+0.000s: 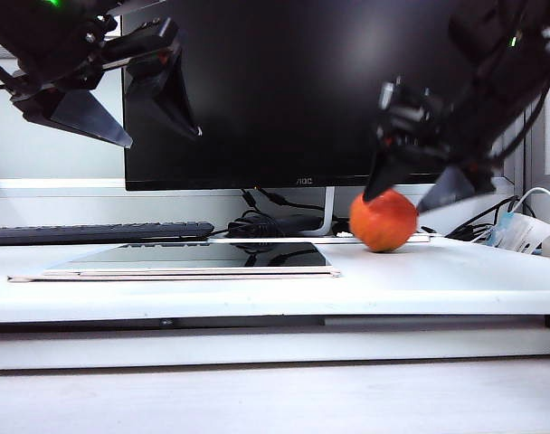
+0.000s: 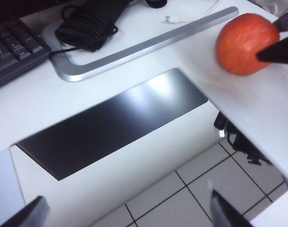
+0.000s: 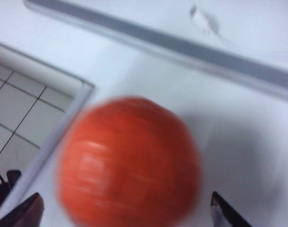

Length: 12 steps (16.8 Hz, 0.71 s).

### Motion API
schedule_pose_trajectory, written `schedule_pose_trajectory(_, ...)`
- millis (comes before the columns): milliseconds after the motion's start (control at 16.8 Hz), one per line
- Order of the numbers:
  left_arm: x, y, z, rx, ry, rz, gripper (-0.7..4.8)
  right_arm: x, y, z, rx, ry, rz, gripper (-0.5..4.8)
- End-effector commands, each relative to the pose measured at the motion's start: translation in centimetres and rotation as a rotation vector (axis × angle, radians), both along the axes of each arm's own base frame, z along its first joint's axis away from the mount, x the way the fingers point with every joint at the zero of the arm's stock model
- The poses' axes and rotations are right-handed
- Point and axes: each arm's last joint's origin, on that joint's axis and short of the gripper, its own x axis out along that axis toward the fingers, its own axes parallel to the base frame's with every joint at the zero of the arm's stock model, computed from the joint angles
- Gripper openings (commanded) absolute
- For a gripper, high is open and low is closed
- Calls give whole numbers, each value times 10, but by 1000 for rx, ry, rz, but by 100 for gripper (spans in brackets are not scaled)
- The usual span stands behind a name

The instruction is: Place the orange on the center of the mirror.

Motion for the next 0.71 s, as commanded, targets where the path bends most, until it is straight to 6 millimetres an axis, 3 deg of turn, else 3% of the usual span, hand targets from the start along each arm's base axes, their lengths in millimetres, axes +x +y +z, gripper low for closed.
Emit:
schedule_pose_trajectory(60,-1,0,1,2,4,-3,479,1,2,2,0,-16,6,479)
schedule_pose_trajectory(715,-3,2,-4,37,55,-2,479,8,27,-4,73,-95,123,479)
